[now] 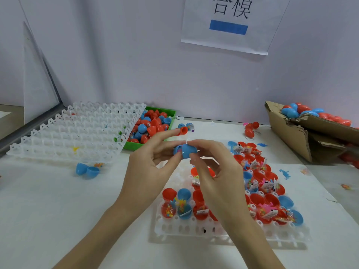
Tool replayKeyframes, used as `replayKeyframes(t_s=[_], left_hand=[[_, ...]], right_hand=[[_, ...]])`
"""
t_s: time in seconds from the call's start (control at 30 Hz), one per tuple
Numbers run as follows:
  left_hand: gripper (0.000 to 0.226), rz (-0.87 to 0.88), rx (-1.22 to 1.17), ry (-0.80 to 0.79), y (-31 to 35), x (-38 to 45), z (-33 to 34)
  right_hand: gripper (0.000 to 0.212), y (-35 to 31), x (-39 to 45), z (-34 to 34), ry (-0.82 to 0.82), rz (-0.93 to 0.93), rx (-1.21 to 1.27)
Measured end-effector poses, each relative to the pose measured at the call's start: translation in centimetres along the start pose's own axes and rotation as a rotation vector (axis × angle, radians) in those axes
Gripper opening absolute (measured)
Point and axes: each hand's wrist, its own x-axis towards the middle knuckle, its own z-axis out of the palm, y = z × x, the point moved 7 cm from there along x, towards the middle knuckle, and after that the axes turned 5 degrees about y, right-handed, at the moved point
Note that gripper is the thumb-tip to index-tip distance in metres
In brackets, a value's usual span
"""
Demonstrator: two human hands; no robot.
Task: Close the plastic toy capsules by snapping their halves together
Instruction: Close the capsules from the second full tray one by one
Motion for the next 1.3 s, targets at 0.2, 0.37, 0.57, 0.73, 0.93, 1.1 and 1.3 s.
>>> replayKeyframes(t_s=[0.2,0.37,0.57,0.73,0.93,1.1,1.3], left_hand=[[0.013,0.101,0.05,-0.039,0.9,-0.2,0.2],[0.012,0.169,0.127,-0.061,1.4,-0.2,0.5],[0.023,0.033,0.027,-0.016,0.5,-0.3,0.3],[0.015,0.04,0.019,-0.009,0.5,-0.1,-0.1],[0.037,0.049,-0.013,-0.071,1.0,-0.1,0.2],[0.038,0.019,-0.045,-0.016,0.9,0.1,-0.5],[0.039,0.006,-0.047,-0.016,0.9,-0.1,-0.3]], right_hand=[[0.023,1.0,0.1,-0.2,-0.002,0.131,0.176],[0.02,1.8,0.1,0.1,-0.055,0.289,0.37],[0.023,1.4,0.1,0.5,-0.084,0.208,0.274],[0.028,0.8,-0.1,0.4,-0.034,0.093,0.162],[0.022,0.7,0.3,-0.3,-0.009,0.124,0.272],[0.02,0.3,0.4,-0.2,-0.056,0.105,0.335],[0.025,0.1,0.4,-0.5,-0.033,0.053,0.265]])
